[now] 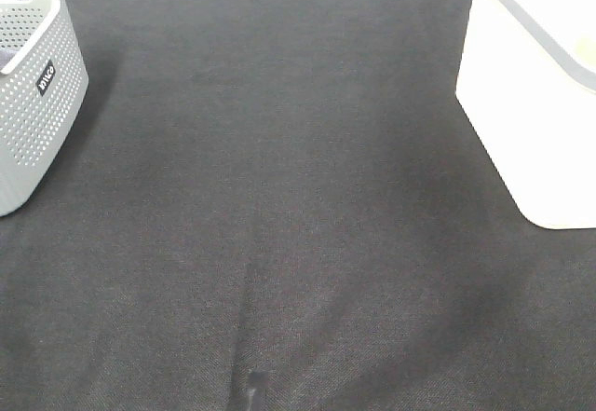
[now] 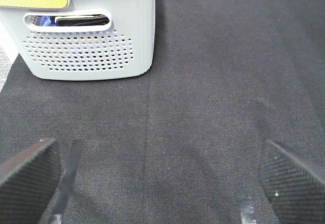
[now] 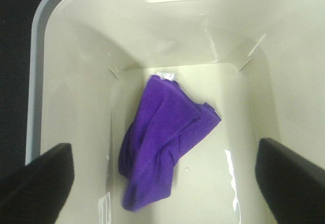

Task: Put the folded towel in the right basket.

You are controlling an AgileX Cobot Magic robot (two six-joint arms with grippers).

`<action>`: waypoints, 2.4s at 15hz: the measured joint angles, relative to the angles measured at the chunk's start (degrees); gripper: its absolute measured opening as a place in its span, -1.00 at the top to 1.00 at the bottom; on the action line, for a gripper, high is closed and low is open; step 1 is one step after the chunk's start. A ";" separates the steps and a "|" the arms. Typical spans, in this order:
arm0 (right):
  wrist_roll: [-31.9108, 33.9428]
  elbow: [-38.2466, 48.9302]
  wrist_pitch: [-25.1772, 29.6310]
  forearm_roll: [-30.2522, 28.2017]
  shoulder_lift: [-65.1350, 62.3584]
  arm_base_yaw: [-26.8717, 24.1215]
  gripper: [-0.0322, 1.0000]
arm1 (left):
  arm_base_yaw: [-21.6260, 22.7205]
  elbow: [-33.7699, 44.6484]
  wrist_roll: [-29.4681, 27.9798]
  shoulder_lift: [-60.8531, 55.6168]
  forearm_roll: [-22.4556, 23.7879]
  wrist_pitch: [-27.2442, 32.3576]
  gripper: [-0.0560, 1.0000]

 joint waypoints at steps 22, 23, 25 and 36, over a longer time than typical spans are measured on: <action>-8.02 101.41 -2.35 4.87 -118.95 0.00 -0.95 | 0.00 0.00 0.00 0.00 0.00 0.00 -0.98; -7.96 102.50 -1.95 4.87 -121.75 0.00 -0.95 | 0.00 0.00 0.00 0.00 0.00 0.00 -0.98; -7.05 104.68 -0.63 4.87 -125.08 0.00 -0.95 | 0.00 0.00 0.00 0.00 0.00 0.00 -0.98; 0.00 109.89 -6.25 4.58 -125.13 2.52 -0.95 | 0.00 0.00 0.00 0.00 0.00 0.00 -0.98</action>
